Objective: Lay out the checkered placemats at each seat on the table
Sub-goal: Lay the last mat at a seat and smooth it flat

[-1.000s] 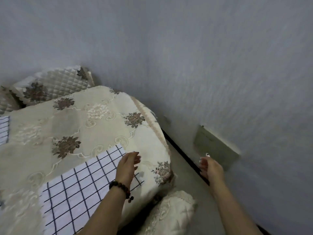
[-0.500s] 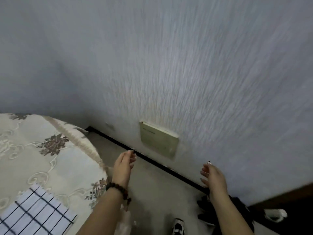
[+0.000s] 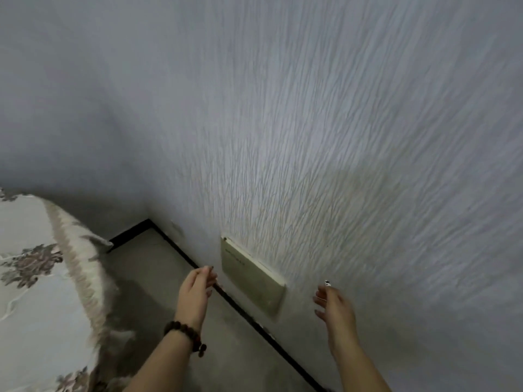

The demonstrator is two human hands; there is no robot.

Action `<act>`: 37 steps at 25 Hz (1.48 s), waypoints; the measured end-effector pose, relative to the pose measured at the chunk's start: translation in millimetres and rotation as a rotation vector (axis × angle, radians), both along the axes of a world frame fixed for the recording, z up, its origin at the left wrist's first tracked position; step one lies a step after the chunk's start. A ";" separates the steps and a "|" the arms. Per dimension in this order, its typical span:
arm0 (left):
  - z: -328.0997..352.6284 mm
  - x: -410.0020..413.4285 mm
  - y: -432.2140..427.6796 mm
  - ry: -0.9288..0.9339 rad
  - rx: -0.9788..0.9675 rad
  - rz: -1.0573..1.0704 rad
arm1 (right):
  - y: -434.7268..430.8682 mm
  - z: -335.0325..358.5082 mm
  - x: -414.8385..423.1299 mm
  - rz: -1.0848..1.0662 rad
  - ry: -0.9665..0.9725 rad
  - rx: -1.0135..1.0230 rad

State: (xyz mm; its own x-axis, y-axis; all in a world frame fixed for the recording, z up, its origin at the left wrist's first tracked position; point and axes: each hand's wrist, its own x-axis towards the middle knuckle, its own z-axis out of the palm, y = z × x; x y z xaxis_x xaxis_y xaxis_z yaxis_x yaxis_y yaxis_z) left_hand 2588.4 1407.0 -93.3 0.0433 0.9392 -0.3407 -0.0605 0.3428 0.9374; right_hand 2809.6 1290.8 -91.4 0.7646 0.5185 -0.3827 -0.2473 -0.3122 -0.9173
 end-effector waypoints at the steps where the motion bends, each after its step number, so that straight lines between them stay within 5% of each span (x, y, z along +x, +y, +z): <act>1: 2.2 1.4 6.9 -0.004 0.009 0.040 | 16.6 3.3 4.2 0.058 0.001 0.009; 11: 12.4 -71.7 71.6 0.025 0.046 0.420 | 164.2 -4.5 -37.9 0.499 0.066 0.003; 21: 4.5 -131.2 181.0 -0.038 0.105 0.669 | 335.7 -0.7 -110.4 0.704 0.099 0.088; 30: 26.8 -209.0 317.8 -0.048 0.136 0.842 | 521.1 35.2 -214.2 0.904 0.076 0.105; 37: 27.6 -287.0 345.9 0.005 0.126 1.056 | 612.2 33.4 -322.3 1.129 0.092 0.124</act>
State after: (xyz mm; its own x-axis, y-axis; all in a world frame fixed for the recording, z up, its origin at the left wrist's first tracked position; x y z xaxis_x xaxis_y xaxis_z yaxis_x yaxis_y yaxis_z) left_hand 2301.4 1752.9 -65.7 -0.8155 0.5282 -0.2367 -0.2671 0.0194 0.9635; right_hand 2487.2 1903.1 -58.0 -0.1913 0.9309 -0.3113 0.0495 -0.3076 -0.9502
